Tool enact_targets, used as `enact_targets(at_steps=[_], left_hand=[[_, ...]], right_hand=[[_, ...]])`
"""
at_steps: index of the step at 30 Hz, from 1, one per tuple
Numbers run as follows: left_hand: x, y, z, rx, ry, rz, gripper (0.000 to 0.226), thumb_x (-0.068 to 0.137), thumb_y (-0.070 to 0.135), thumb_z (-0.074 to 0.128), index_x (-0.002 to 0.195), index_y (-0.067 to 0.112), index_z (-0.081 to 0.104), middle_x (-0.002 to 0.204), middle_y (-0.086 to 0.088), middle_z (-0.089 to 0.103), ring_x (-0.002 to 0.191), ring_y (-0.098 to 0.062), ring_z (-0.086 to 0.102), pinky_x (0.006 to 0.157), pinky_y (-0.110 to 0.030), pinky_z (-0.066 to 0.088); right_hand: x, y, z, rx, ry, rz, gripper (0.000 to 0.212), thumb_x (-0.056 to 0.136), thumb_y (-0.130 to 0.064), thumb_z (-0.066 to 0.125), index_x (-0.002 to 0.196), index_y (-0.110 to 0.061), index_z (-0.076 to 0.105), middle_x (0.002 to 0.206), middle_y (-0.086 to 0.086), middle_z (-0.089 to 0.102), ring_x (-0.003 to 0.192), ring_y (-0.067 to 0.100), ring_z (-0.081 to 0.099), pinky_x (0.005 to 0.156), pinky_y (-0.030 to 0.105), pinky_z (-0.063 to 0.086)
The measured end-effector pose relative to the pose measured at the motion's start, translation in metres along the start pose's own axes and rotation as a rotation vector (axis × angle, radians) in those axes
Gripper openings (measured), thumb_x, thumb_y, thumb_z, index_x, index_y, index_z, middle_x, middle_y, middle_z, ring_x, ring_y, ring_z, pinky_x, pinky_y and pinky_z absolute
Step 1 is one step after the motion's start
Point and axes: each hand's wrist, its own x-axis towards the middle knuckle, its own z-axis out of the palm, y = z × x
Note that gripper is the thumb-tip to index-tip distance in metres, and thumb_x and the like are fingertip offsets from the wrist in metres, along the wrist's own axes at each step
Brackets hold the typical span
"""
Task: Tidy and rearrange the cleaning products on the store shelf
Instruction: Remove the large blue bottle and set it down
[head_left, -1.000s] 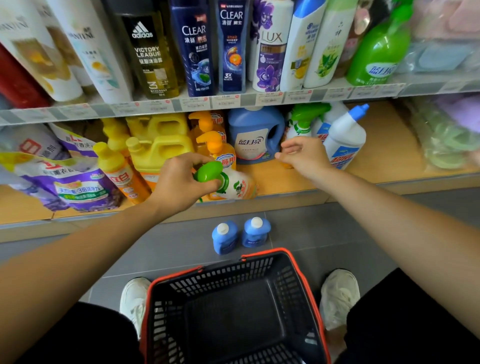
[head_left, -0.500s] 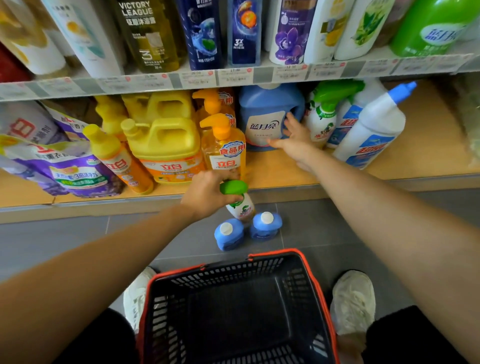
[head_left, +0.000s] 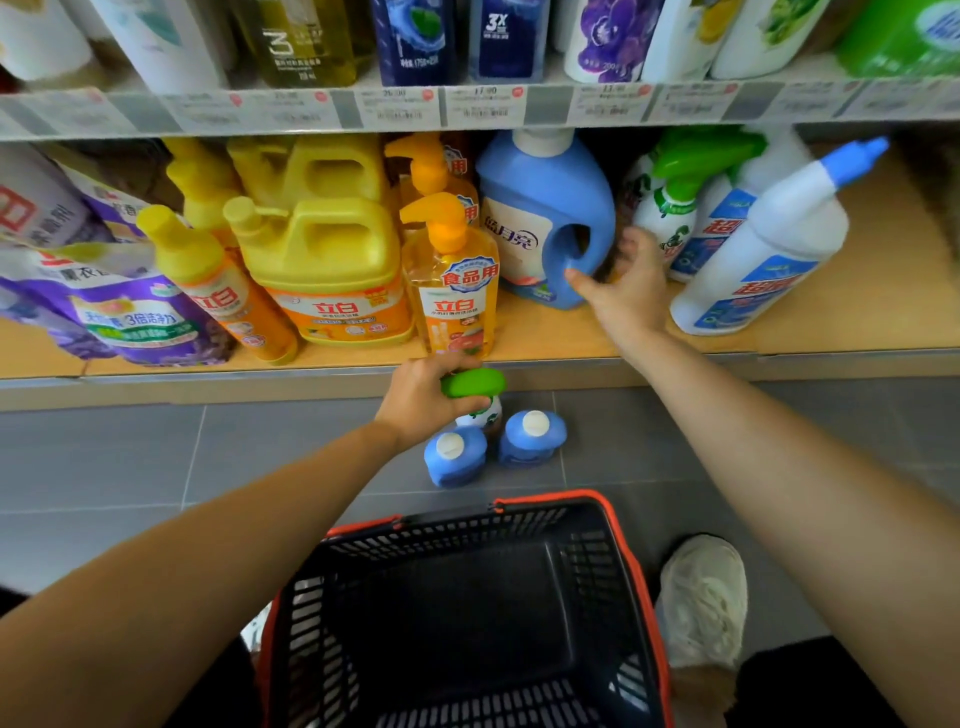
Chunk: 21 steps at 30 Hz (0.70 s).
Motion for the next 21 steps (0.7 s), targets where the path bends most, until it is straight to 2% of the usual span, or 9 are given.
enact_targets(at_steps=[1,3,5,7,9,10,12,18,21], left_hand=[[-0.002,-0.001,0.001,-0.029,0.005,-0.013,0.05,0.077,0.032,0.087,0.122,0.017,0.072,0.116,-0.004,0.074,0.104,-0.022,0.068,0.091,-0.04,0.055],[-0.005,-0.002,0.005,-0.075,0.014,-0.036,0.049,0.079,0.028,0.086,0.124,0.018,0.071,0.116,-0.002,0.074,0.105,-0.02,0.068,0.092,-0.039,0.055],[-0.006,-0.002,0.008,-0.14,0.01,-0.071,0.046,0.081,0.025,0.085,0.124,0.019,0.069,0.115,-0.001,0.073,0.106,-0.018,0.067,0.094,-0.037,0.055],[-0.006,-0.001,0.009,-0.271,0.021,-0.135,0.042,0.083,0.018,0.083,0.122,0.019,0.069,0.113,-0.002,0.073,0.106,-0.018,0.068,0.096,-0.037,0.055],[-0.006,0.001,0.008,-0.383,0.046,-0.198,0.038,0.083,0.012,0.082,0.118,0.019,0.069,0.112,-0.005,0.073,0.106,-0.021,0.069,0.097,-0.041,0.056],[-0.007,0.001,0.008,-0.404,0.053,-0.21,0.036,0.083,0.01,0.081,0.116,0.021,0.069,0.111,-0.006,0.073,0.106,-0.022,0.069,0.097,-0.043,0.056],[-0.007,0.004,0.007,-0.39,0.041,-0.211,0.036,0.084,0.011,0.081,0.115,0.022,0.068,0.111,-0.006,0.073,0.106,-0.022,0.069,0.098,-0.044,0.055],[-0.004,0.019,-0.022,-0.125,0.03,-0.081,0.035,0.085,0.021,0.08,0.118,0.016,0.072,0.118,0.002,0.072,0.111,-0.016,0.065,0.099,-0.04,0.052],[-0.001,0.035,-0.048,0.018,-0.014,0.051,0.025,0.088,0.022,0.075,0.113,0.018,0.075,0.117,0.004,0.073,0.106,-0.012,0.066,0.093,-0.038,0.054]], right_hand=[[0.005,-0.003,0.001,0.044,-0.065,-0.001,0.071,0.075,-0.025,0.086,0.135,-0.013,0.049,0.13,0.003,0.06,0.117,0.014,0.057,0.096,0.024,0.047],[0.014,-0.007,0.002,0.113,-0.113,0.008,0.063,0.076,-0.023,0.085,0.13,-0.018,0.053,0.116,-0.008,0.064,0.103,0.002,0.06,0.084,0.013,0.047],[0.02,-0.006,0.0,0.129,-0.143,0.021,0.044,0.077,-0.026,0.084,0.113,-0.021,0.059,0.097,-0.016,0.066,0.082,-0.01,0.06,0.069,0.008,0.046],[0.018,-0.003,-0.001,0.131,-0.216,0.034,0.025,0.078,-0.03,0.082,0.093,-0.026,0.062,0.079,-0.019,0.068,0.068,-0.012,0.06,0.059,0.007,0.044],[0.011,-0.005,0.004,0.237,-0.317,0.078,0.021,0.078,-0.028,0.081,0.093,-0.027,0.065,0.08,-0.02,0.072,0.074,-0.007,0.066,0.066,0.012,0.049],[0.008,-0.007,0.007,0.311,-0.359,0.104,0.025,0.078,-0.028,0.081,0.098,-0.026,0.066,0.084,-0.015,0.074,0.081,0.002,0.069,0.074,0.019,0.053],[0.002,-0.013,0.01,0.417,-0.399,0.117,0.032,0.075,-0.031,0.08,0.103,-0.021,0.067,0.081,-0.004,0.072,0.08,0.016,0.068,0.082,0.032,0.053],[-0.007,-0.025,-0.01,0.468,-0.326,0.158,0.025,0.075,-0.028,0.079,0.091,-0.017,0.064,0.062,-0.003,0.058,0.062,0.014,0.053,0.072,0.032,0.044],[-0.011,-0.036,-0.03,0.42,-0.302,0.142,0.026,0.071,-0.025,0.083,0.08,-0.014,0.061,0.057,0.001,0.054,0.058,0.016,0.05,0.066,0.031,0.041]])
